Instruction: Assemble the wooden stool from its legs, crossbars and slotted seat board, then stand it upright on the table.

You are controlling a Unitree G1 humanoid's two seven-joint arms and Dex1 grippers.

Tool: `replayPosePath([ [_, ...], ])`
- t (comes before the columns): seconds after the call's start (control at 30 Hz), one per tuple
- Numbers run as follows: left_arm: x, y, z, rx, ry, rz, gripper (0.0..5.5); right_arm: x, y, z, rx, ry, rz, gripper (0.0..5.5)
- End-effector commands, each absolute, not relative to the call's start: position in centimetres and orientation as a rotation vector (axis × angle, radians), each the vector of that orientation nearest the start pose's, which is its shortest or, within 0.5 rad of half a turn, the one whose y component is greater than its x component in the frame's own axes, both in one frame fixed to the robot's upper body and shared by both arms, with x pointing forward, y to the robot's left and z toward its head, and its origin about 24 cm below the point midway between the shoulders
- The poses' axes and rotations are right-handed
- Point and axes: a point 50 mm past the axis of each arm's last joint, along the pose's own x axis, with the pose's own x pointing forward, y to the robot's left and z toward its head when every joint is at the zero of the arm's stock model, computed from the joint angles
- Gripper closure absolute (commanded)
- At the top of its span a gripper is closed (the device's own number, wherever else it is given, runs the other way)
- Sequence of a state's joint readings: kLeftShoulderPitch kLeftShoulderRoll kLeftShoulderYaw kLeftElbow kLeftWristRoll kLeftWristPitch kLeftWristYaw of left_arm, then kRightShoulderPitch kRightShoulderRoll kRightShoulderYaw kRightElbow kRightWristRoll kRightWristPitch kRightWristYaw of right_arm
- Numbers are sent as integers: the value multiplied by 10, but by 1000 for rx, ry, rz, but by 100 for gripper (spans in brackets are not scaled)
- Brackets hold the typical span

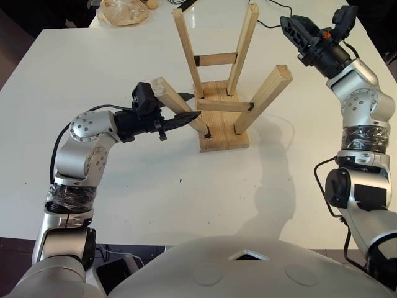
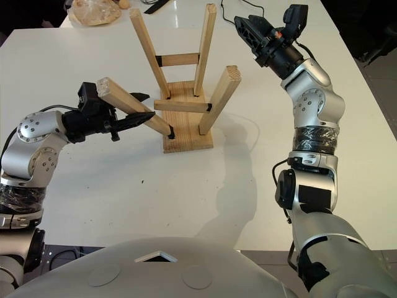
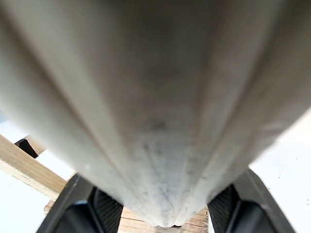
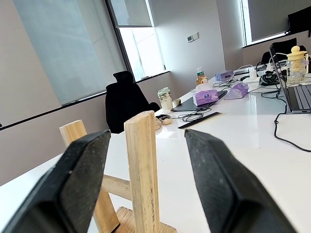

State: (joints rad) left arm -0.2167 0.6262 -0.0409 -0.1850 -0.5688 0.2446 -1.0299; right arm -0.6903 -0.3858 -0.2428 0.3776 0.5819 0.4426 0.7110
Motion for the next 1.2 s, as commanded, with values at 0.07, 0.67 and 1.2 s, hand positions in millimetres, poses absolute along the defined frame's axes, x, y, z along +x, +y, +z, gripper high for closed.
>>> replayPosePath([
  [0.07, 237, 152, 112, 58, 103, -1357, 347, 354, -205, 168, 334, -77, 659, 269],
  [0.67, 243, 145, 118, 250, 117, -1338, 347, 343, -194, 178, 277, -128, 666, 269],
  [1.2, 249, 142, 122, 150, 189, -1144, 347, 216, -124, 273, -64, -403, 1134, 382],
])
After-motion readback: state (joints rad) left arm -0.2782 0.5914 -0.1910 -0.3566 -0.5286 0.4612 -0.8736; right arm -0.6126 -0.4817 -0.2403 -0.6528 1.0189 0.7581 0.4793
